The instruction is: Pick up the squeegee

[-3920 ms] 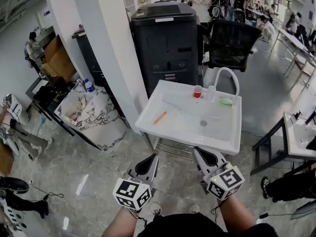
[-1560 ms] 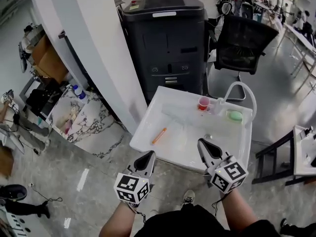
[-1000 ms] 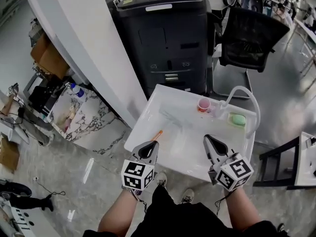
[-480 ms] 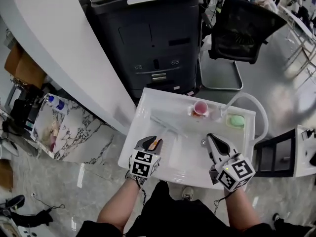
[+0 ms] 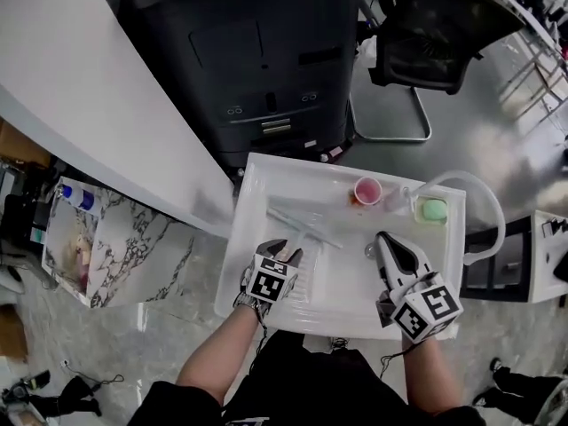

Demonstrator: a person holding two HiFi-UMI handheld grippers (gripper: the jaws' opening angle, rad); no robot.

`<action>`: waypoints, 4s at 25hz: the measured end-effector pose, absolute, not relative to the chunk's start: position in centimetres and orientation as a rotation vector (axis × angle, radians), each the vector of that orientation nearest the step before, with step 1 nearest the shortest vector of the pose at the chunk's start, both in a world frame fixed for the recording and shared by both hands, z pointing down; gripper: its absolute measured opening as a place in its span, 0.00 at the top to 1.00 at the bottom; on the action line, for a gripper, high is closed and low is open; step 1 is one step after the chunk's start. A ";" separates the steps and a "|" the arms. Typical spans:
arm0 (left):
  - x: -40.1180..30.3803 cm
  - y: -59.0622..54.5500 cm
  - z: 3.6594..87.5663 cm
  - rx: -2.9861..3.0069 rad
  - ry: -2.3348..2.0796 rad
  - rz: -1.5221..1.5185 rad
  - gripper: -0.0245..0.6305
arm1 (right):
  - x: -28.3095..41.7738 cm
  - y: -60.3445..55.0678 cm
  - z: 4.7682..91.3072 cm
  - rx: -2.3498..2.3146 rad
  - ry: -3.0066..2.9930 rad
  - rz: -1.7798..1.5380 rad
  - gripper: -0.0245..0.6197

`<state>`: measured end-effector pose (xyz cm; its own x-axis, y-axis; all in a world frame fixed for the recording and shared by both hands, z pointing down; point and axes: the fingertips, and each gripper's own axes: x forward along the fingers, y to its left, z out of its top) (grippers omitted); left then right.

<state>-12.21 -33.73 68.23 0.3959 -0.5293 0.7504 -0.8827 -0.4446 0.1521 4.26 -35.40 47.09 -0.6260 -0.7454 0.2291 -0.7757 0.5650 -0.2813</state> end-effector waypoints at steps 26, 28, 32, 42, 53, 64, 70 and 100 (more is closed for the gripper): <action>-11.3 -34.4 75.0 2.029 -1.090 1.059 0.84 | 8.2 -33.0 49.4 1.533 -2.528 0.614 0.94; -11.3 -34.3 74.9 2.028 -1.093 1.058 0.84 | 8.3 -32.9 49.2 1.532 -2.530 0.611 0.94; -11.2 -34.2 73.6 2.056 -1.119 1.031 0.85 | 8.4 -33.0 48.9 1.518 -2.551 0.602 0.94; -10.8 -33.3 63.9 2.145 -1.281 0.779 0.85 | 8.2 -32.7 46.7 1.413 -2.658 0.555 0.94; -9.3 -29.0 49.2 2.233 -1.551 0.416 0.85 | 10.0 -29.4 43.3 1.267 -2.804 0.475 0.94; -8.1 -19.5 42.2 2.171 -1.835 0.233 0.85 | 10.6 -24.7 41.2 0.990 -2.943 0.384 0.94; -9.4 -14.2 41.3 2.101 -1.919 0.226 0.85 | 8.3 -22.4 41.0 0.882 -2.978 0.422 0.94; -17.5 -2.4 40.9 2.458 -1.484 0.162 0.85 | 1.8 -2.9 41.0 1.437 -2.737 0.366 0.94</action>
<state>-17.49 -2.41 40.94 0.4702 -0.8520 0.2301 -0.8816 -0.4413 0.1676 1.81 -2.86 40.99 -0.5734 -0.8082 0.1339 -0.8150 0.5462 -0.1933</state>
